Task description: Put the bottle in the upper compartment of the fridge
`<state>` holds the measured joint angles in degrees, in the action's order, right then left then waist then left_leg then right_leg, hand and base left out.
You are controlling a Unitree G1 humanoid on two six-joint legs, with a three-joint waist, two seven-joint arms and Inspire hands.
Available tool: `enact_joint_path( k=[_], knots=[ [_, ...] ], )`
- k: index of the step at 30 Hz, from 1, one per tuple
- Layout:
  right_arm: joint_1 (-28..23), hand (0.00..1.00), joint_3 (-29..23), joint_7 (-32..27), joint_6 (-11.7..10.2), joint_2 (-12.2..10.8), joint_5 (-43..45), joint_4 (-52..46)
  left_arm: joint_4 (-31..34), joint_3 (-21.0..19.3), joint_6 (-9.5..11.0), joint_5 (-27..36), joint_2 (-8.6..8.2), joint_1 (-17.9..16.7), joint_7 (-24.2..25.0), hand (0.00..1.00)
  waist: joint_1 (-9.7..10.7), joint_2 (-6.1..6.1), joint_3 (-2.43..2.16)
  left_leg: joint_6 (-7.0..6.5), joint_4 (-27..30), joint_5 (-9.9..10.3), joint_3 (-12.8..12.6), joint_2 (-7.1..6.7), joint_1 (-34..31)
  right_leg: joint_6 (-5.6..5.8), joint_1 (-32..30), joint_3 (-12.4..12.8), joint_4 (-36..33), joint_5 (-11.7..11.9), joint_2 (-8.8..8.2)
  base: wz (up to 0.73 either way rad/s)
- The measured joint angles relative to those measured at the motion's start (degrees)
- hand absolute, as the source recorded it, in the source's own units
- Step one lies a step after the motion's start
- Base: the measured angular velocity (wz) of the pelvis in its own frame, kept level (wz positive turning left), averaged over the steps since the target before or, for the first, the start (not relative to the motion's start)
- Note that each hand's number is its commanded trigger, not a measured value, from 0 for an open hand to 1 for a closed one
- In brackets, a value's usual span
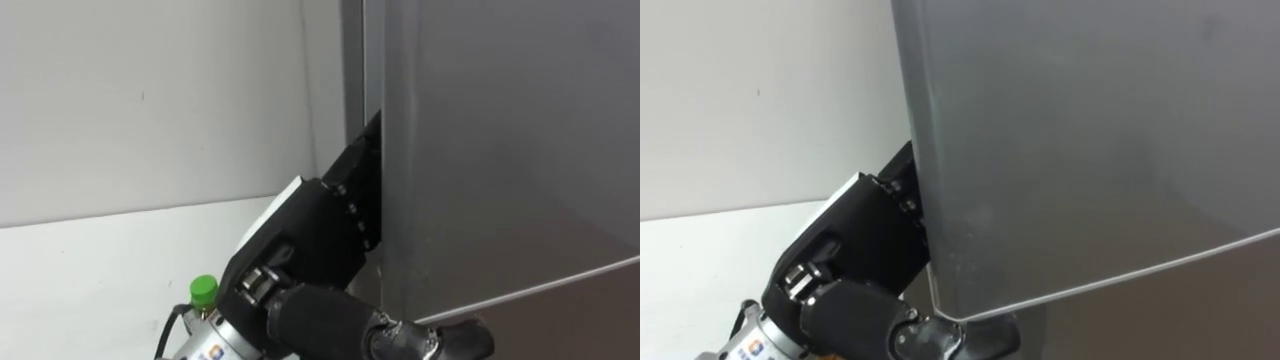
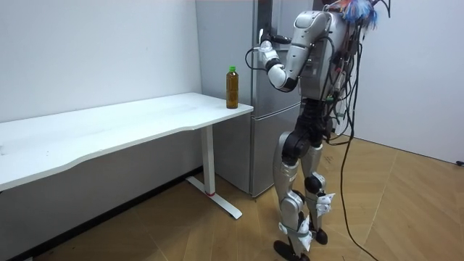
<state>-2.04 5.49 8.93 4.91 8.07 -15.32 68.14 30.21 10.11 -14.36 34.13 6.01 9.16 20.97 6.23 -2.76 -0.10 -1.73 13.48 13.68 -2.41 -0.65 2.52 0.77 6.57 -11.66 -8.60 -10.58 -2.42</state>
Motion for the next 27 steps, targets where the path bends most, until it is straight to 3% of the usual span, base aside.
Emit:
enact_joint_path(
  k=[8,16,27],
  knots=[
    [-0.01,0.00,0.01,0.00,-0.04,0.03,0.00,0.00,0.19,0.34,0.00,0.01,-0.03,0.01,0.63,0.00,0.07,0.25,-0.05,-0.08,0.10,-0.05,-0.04,-0.06,0.05,0.09,0.07,0.03,-0.01,-0.02,-0.07,0.00],
    [0.31,0.00,0.06,1.46,-0.02,0.10,-0.01,0.00,2.55,0.53,0.01,0.02,-0.10,0.04,1.87,0.00,1.38,0.35,-0.03,-0.08,0.10,-0.05,-0.08,0.01,0.20,0.09,0.16,0.08,-0.02,-0.02,-0.06,0.00],
    [0.84,0.00,0.05,2.56,-0.01,0.30,-0.11,0.72,2.64,4.17,0.23,0.05,-0.62,1.34,4.70,0.00,1.54,0.69,0.08,-0.08,0.05,-0.05,-0.82,0.37,0.71,0.11,-0.55,0.70,-0.29,0.00,-0.04,-0.03]
  ],
)
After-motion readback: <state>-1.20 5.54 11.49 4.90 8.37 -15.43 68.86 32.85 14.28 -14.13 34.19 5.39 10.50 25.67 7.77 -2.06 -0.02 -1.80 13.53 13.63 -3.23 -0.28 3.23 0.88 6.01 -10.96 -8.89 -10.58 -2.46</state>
